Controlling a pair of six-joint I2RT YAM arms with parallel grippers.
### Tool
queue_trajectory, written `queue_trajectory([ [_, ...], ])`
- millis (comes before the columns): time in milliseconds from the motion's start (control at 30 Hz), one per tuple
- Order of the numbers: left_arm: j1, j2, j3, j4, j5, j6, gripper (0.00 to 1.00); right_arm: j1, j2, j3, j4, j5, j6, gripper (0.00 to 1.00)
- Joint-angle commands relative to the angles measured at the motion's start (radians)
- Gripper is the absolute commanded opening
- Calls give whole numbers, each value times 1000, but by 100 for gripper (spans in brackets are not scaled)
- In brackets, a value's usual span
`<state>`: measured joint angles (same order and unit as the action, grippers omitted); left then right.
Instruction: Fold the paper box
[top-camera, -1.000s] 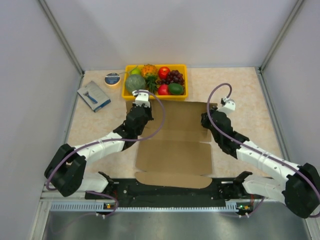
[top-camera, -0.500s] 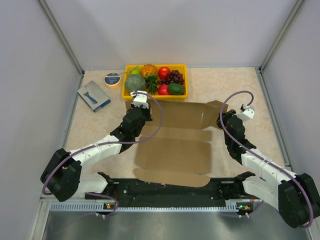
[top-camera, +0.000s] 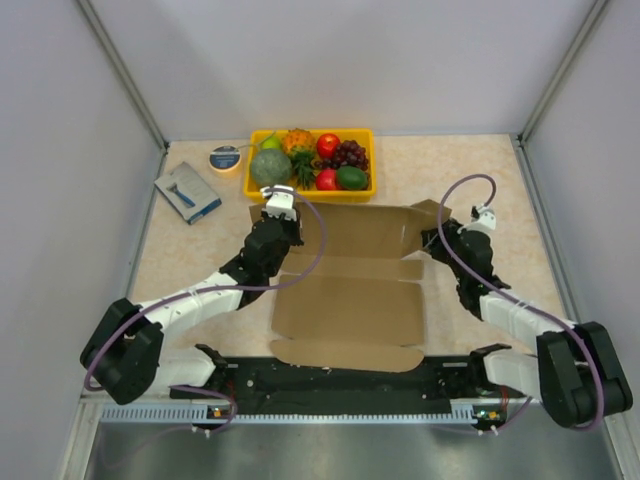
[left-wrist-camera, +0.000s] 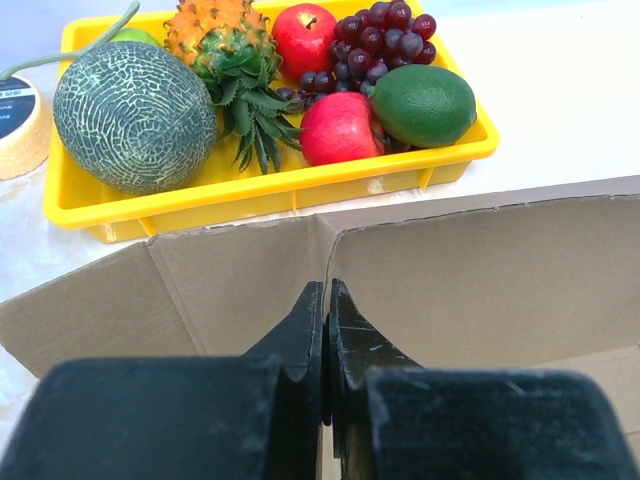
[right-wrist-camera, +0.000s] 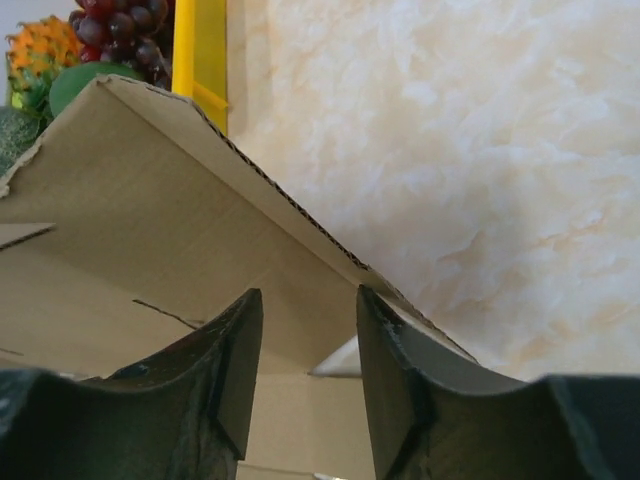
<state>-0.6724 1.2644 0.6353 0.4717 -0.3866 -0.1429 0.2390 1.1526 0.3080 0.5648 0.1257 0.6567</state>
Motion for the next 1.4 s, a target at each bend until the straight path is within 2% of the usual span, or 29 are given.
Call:
queue_trajectory([
  [0,-1,-22,-6,64,-11,-37,0,-10,-100,166,-370,-83,-18,49],
  [33,-1,-26,-16,70,-17,-44,0,-10,-111,181,-394,-83,-47,60],
  [133,-1,-42,-51,103,-24,-49,0,-38,-123,178,-336,-101,-167,64],
  [200,-1,-48,-65,102,-26,-50,0,-73,-64,192,-309,-123,-189,53],
  [233,-3,-53,-65,97,-24,-52,0,-75,-38,212,-289,-123,-192,36],
  [267,-1,-54,-63,90,-20,-52,0,-75,-9,223,-273,-147,-195,29],
  [367,-1,-59,-66,79,11,-49,0,-73,79,241,-197,-138,-200,23],
  [400,-3,-62,-68,76,15,-52,0,-75,90,244,-180,-98,-218,15],
  [500,-1,-60,-68,70,26,-57,0,-76,131,230,-51,-87,-271,15],
  [567,-1,-53,-66,71,28,-57,0,-78,192,255,4,-177,-285,19],
  [633,-3,-42,-62,74,26,-58,0,-76,229,328,-52,-262,-266,24],
  [667,-3,-39,-60,77,22,-61,0,-78,233,357,-116,-256,-244,25],
  [700,-1,-36,-56,76,15,-64,0,-76,219,384,-302,-233,-173,25],
  [767,-3,-27,-51,76,-1,-84,0,-78,179,427,-470,-199,-115,31],
  [800,-1,-23,-49,77,-8,-92,0,-75,136,446,-652,-195,-99,34],
  [833,-1,-14,-46,88,-18,-107,0,-76,112,479,-746,-163,-85,45],
  [900,-1,10,-28,84,-62,-129,0,-76,14,490,-859,-144,-84,59],
  [933,-1,19,-17,56,-81,-153,0,-76,-20,500,-955,-135,-89,71],
  [1033,-3,50,26,25,-132,-190,0,-75,-158,532,-1130,-136,-103,80],
  [1167,-3,72,49,27,-161,-205,0,-76,-280,523,-1238,-311,-14,85],
  [1233,-4,78,56,30,-167,-201,0,-44,-348,504,-1237,-435,124,85],
  [1300,-4,76,60,31,-173,-189,0,40,-387,522,-1228,-419,252,89],
  [1333,-6,76,58,33,-175,-182,0,84,-401,545,-1211,-350,308,93],
  [1367,-7,75,58,35,-182,-176,0,183,-416,545,-1180,-321,366,94],
])
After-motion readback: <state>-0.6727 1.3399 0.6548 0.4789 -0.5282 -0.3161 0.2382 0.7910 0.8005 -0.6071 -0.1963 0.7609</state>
